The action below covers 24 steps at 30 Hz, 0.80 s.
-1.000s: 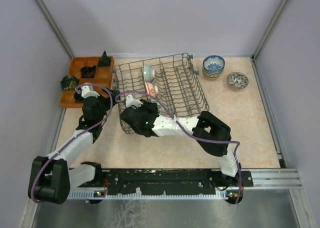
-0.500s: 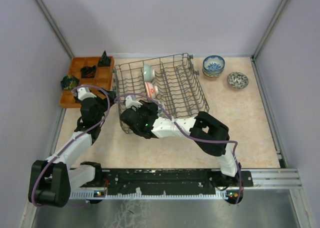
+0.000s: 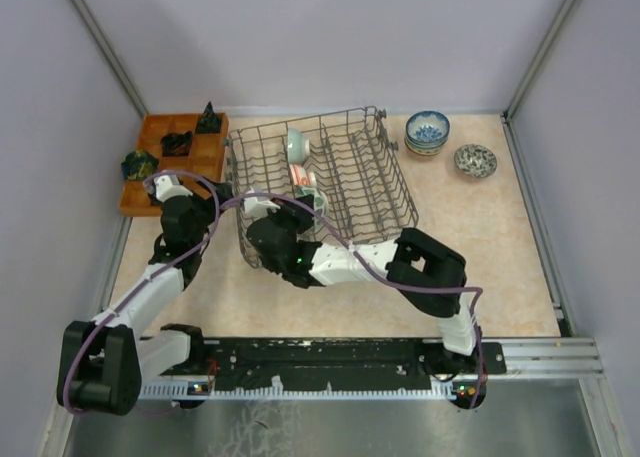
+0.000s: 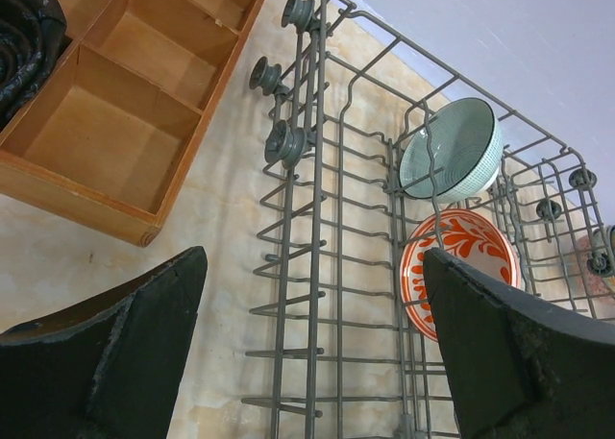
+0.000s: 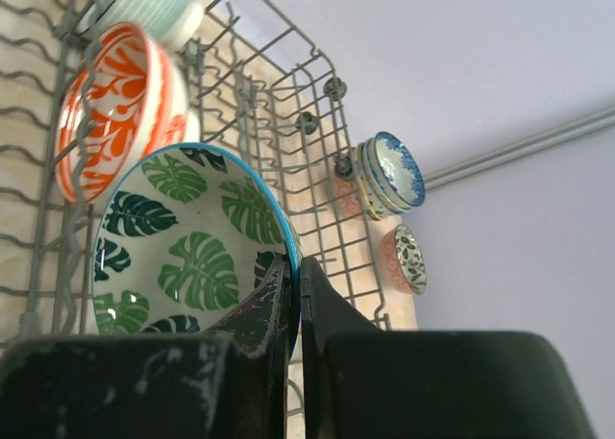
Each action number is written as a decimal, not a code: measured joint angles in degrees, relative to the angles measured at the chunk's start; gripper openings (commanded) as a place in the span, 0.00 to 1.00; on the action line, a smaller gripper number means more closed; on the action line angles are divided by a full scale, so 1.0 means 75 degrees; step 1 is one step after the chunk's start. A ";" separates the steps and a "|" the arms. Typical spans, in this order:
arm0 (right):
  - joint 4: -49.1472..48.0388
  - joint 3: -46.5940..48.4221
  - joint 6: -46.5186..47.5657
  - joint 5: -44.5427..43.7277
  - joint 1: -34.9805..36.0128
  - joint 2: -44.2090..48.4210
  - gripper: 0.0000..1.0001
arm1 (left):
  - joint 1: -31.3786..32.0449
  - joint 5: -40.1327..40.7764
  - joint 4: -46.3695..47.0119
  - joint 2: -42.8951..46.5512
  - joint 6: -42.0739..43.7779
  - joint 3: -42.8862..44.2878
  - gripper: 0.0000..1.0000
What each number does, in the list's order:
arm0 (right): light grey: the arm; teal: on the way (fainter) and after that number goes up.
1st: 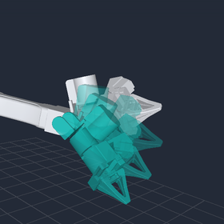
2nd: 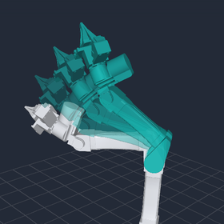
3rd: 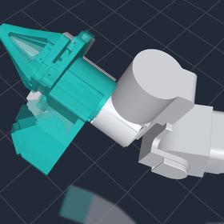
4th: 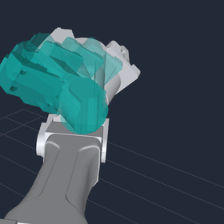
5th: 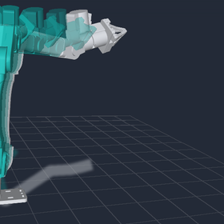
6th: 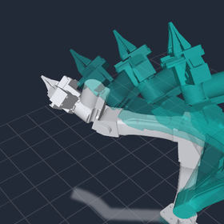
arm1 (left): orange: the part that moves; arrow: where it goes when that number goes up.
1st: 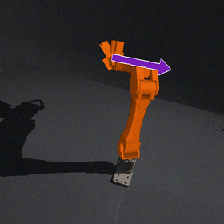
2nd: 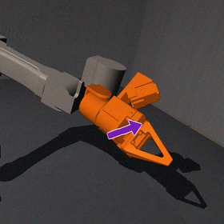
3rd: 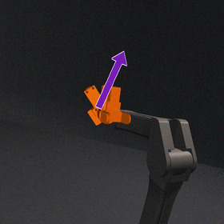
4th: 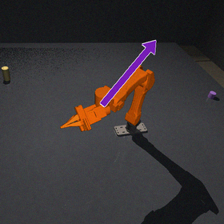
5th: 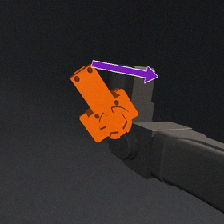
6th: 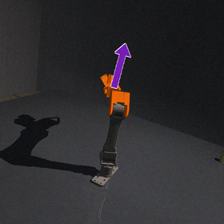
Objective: Unload the bowls from the dish rack
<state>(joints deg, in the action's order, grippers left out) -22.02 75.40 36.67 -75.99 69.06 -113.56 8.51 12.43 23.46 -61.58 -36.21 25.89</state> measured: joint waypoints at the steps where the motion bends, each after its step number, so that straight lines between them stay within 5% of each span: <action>1: -0.0169 -0.0026 0.0169 -0.0026 0.0000 0.0090 0.00 | 0.0000 0.0000 -0.0003 0.0000 0.0000 0.0003 0.99; 11: -0.1993 -0.0315 0.1886 -0.0370 -0.0239 0.1647 0.00 | -0.0006 -0.0181 -0.0653 -0.0568 0.0067 0.1402 0.99; 18: 0.2672 0.0705 -0.2177 0.1253 -0.2393 0.3369 0.00 | -0.0006 -0.0399 -0.1314 -0.1524 0.0370 0.3165 0.99; 24: 0.4607 0.0801 -0.4112 0.2946 -0.4701 0.4077 0.00 | -0.0006 -0.0458 -0.1649 -0.2162 0.0691 0.4264 0.99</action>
<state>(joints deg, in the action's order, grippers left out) 12.53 81.41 5.82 -53.89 33.80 -82.98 8.47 8.99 11.09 -77.80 -31.03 57.87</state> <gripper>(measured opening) 0.021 0.995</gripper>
